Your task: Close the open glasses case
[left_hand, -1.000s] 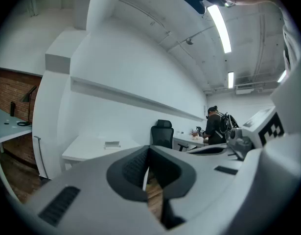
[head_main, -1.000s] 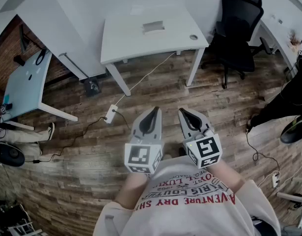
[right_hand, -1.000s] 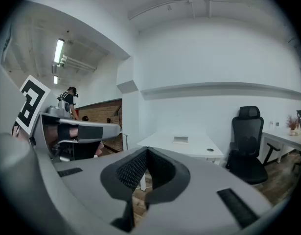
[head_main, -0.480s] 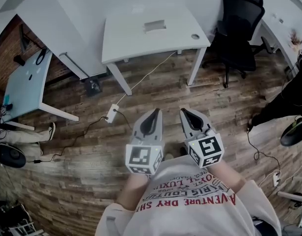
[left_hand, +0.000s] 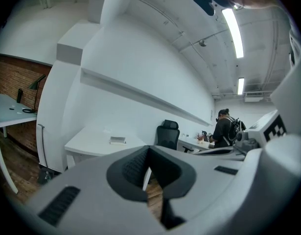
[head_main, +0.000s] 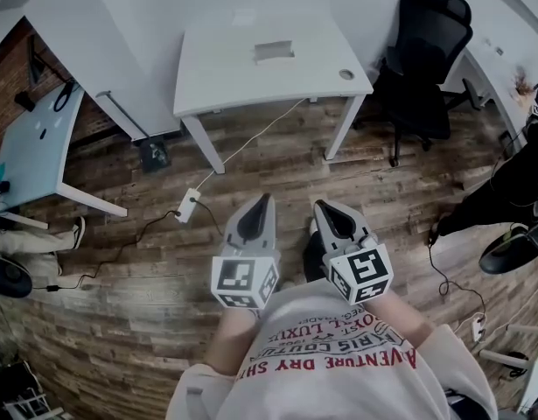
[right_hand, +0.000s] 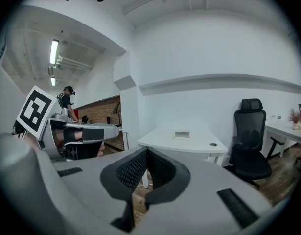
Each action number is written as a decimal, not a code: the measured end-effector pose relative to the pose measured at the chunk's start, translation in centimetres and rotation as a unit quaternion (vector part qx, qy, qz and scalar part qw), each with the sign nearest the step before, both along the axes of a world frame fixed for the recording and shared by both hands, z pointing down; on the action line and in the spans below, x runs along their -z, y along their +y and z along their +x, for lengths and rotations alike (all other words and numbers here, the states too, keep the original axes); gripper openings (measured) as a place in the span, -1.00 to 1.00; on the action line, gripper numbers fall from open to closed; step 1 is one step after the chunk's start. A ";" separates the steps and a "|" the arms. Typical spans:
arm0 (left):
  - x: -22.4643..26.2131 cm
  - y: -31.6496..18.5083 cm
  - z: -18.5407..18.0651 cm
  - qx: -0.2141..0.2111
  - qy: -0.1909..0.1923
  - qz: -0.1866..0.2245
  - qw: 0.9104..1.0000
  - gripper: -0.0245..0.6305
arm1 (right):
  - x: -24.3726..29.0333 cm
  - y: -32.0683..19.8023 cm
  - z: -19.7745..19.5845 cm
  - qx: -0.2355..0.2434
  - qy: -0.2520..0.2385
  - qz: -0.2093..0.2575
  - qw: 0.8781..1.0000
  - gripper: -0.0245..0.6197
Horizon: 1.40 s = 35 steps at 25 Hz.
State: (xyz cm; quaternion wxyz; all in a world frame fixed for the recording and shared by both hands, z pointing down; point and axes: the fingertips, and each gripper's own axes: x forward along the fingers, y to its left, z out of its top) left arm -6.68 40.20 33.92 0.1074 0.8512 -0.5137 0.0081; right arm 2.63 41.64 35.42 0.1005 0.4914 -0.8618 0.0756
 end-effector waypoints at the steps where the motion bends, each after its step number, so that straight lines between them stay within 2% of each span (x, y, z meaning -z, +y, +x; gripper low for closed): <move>1: -0.1 -0.7 0.3 0.001 -0.001 -0.001 1.000 -0.91 | -0.1 -0.9 0.2 0.001 -0.001 -0.002 1.000 -0.89; 5: -0.7 -3.9 0.8 0.013 -0.009 -0.007 1.000 -0.91 | -0.5 -5.2 0.5 0.018 -0.011 -0.008 1.000 -0.89; 11: -1.1 -10.8 1.0 0.054 -0.021 -0.012 0.998 -0.91 | -0.2 -13.2 1.1 0.055 -0.023 -0.005 0.998 -0.89; 15: -1.0 -16.1 2.5 0.072 -0.019 -0.024 0.997 -0.91 | 0.2 -19.1 2.1 0.078 -0.030 -0.022 0.996 -0.89; 20: -1.1 -23.7 4.8 0.089 -0.020 -0.038 0.995 -0.91 | 1.1 -26.9 4.1 0.103 -0.028 -0.014 0.994 -0.89; 25: -2.1 -30.3 7.4 0.099 -0.012 -0.057 0.993 -0.91 | -0.3 -33.7 7.6 0.099 -0.027 -0.033 0.994 -0.89; 28: -3.0 -33.1 8.8 0.097 -0.021 -0.071 0.992 -0.91 | -1.3 -37.0 9.6 0.087 -0.036 -0.048 0.994 -0.89; 35: -4.4 -38.8 9.3 0.083 -0.031 -0.095 0.992 -0.91 | -3.4 -42.5 10.9 0.069 -0.032 -0.075 0.994 -0.89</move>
